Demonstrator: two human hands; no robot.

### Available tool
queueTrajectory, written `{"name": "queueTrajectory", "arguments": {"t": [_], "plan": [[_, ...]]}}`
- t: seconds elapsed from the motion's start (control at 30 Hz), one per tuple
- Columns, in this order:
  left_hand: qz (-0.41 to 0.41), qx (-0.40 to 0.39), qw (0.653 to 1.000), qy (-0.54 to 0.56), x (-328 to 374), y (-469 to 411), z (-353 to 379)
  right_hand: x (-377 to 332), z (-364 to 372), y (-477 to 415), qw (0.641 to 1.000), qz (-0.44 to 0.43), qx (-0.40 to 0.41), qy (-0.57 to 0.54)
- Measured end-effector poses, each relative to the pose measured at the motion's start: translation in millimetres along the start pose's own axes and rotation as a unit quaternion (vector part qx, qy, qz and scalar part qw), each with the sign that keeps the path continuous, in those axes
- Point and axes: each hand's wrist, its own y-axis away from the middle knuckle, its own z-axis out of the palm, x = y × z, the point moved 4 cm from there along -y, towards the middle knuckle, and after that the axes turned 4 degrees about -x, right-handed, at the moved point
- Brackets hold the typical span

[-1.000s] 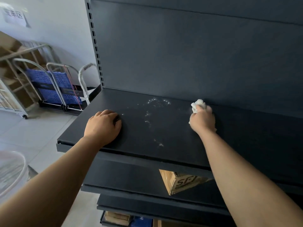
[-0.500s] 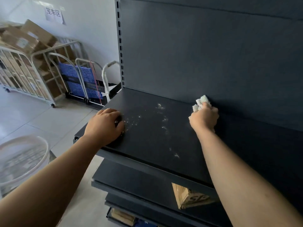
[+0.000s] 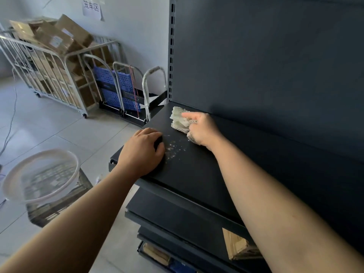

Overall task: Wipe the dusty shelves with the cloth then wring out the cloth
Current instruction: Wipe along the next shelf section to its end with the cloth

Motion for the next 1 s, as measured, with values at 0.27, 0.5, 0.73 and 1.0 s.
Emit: {"name": "queueTrajectory", "arguments": {"t": [0.27, 0.5, 0.73, 1.0], "plan": [[0.03, 0.003, 0.999, 0.029, -10, 15, -7, 82, -87, 60, 0.949, 0.196, 0.196, 0.147], [0.061, -0.03, 0.998, 0.017, -34, 33, -19, 16, 1, 66, 0.965, 0.096, 0.146, 0.197], [0.119, -0.071, 0.99, 0.032, -47, 35, -20, -45, 6, 99, 0.977, 0.047, 0.203, 0.041], [0.156, -0.097, 0.982, 0.043, -53, 34, -17, 50, -62, 180, 0.903, 0.277, 0.28, 0.175]]}}
